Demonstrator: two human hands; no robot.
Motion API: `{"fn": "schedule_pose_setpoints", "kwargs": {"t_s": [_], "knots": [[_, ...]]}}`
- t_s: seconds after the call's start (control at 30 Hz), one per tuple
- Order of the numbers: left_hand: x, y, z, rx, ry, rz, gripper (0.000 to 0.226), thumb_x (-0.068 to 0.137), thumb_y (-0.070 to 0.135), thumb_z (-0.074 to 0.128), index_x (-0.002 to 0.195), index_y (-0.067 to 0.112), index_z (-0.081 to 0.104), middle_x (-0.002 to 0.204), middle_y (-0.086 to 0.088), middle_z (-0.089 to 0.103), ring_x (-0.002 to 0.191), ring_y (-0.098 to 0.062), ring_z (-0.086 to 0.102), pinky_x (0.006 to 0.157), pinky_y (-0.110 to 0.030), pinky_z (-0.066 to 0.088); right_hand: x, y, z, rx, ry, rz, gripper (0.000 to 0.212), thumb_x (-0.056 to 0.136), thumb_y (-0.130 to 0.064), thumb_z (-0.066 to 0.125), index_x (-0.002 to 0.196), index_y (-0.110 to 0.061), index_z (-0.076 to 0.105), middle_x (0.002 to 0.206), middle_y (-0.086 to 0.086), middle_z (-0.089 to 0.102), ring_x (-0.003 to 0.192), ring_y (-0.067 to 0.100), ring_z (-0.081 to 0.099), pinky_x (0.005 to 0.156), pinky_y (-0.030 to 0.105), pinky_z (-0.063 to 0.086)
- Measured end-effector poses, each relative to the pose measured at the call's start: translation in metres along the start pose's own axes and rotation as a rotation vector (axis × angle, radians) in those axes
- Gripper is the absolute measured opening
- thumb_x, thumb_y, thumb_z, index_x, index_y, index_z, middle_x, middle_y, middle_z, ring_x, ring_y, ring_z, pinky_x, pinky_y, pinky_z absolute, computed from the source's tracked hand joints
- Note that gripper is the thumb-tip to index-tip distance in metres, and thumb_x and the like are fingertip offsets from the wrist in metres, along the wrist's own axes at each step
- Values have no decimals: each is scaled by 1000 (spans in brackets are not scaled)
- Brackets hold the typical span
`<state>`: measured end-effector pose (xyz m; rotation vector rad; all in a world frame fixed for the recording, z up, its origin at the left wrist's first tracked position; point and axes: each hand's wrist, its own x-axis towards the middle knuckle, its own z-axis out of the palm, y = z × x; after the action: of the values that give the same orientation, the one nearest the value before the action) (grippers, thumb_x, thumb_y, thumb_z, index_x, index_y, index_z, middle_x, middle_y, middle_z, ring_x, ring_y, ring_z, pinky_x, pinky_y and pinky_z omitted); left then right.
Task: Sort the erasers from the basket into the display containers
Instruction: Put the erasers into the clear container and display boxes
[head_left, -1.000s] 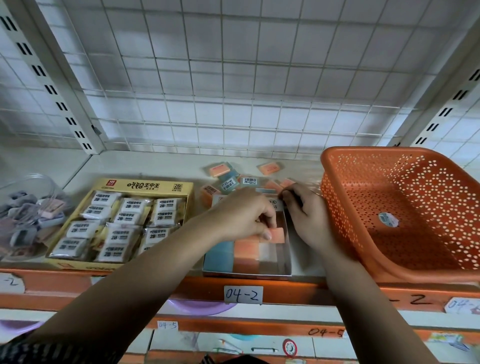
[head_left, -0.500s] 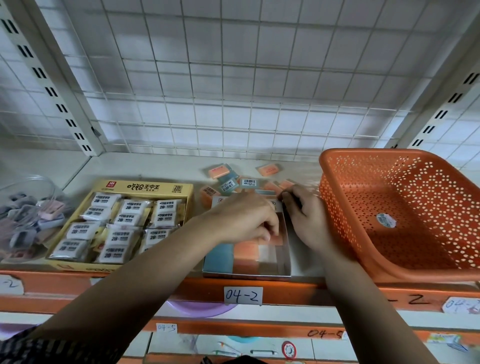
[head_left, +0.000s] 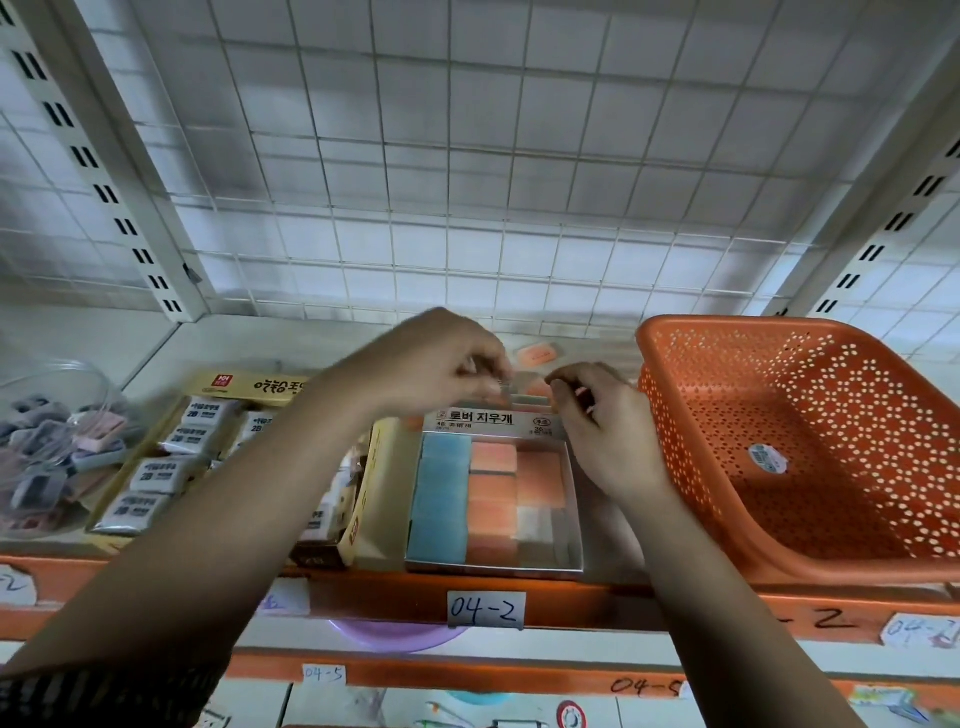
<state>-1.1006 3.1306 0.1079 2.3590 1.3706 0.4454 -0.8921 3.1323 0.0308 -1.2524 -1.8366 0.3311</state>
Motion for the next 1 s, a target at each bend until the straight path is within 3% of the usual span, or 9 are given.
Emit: {"fn": "schedule_pose_setpoints", "kwargs": {"t_s": [0.13, 0.2, 0.3, 0.4, 0.5, 0.6, 0.77, 0.9, 1.0], "knots": [[7, -34, -14, 13, 165, -127, 12, 89, 17, 67, 99, 20, 74, 93, 9, 71, 84, -3, 62, 76, -12, 45, 27, -7, 6, -85, -57, -48, 14, 89, -4, 60, 94, -7, 73, 92, 8, 68, 77, 15, 59, 71, 15, 40], [11, -47, -8, -10, 256, -174, 11, 90, 17, 65, 96, 18, 74, 93, 6, 72, 84, -8, 63, 78, -17, 48, 42, -8, 12, -163, -100, -9, 16, 90, -6, 58, 96, -7, 73, 96, 10, 70, 85, 22, 63, 73, 19, 39], [14, -61, 7, -69, 363, -221, 13, 92, 20, 63, 96, 17, 74, 95, 4, 73, 89, -12, 65, 86, -30, 51, 61, -1, 22, -285, -195, 123, 24, 94, -8, 52, 110, -8, 71, 111, 9, 70, 102, 23, 63, 83, 23, 43], [13, -75, 17, -66, 419, -266, 15, 94, 20, 60, 99, 17, 74, 97, 5, 73, 87, -9, 62, 76, -23, 44, 75, 9, 31, -335, -309, 194, 34, 96, -11, 51, 129, -15, 60, 132, 6, 61, 116, 24, 59, 102, 31, 45], [11, -87, 17, -63, 437, -312, 16, 94, 19, 58, 100, 16, 74, 97, 5, 73, 84, -5, 57, 74, -21, 40, 83, 19, 37, -365, -449, 261, 41, 97, -14, 52, 138, -18, 51, 141, 5, 52, 120, 23, 56, 99, 23, 41], [10, -91, 17, -57, 447, -332, 17, 95, 19, 58, 102, 15, 73, 100, 4, 72, 86, -6, 59, 78, -23, 43, 86, 26, 43, -443, -428, 268, 31, 95, -16, 58, 125, -15, 62, 129, 6, 61, 114, 24, 58, 101, 32, 46], [12, -90, 23, -5, 344, -343, 22, 94, 24, 59, 113, 19, 70, 110, 3, 71, 103, -15, 63, 89, -33, 49, 79, 25, 42, -338, -345, 311, 24, 92, -15, 61, 115, -10, 66, 115, 9, 67, 96, 21, 67, 90, 32, 52], [15, -91, 23, 64, 269, -372, 22, 93, 26, 61, 113, 23, 68, 110, 6, 71, 99, -12, 63, 81, -27, 47, 71, 15, 33, -251, -221, 263, 20, 92, -21, 60, 109, -12, 62, 101, 3, 64, 89, 17, 58, 73, 26, 45], [20, -90, 21, 50, 180, -392, 23, 89, 25, 68, 111, 21, 69, 109, 3, 71, 98, -12, 64, 86, -34, 51, 64, 2, 23, -109, -166, 280, 13, 90, -17, 60, 103, -15, 58, 88, -1, 64, 78, 15, 57, 63, 24, 45]]}}
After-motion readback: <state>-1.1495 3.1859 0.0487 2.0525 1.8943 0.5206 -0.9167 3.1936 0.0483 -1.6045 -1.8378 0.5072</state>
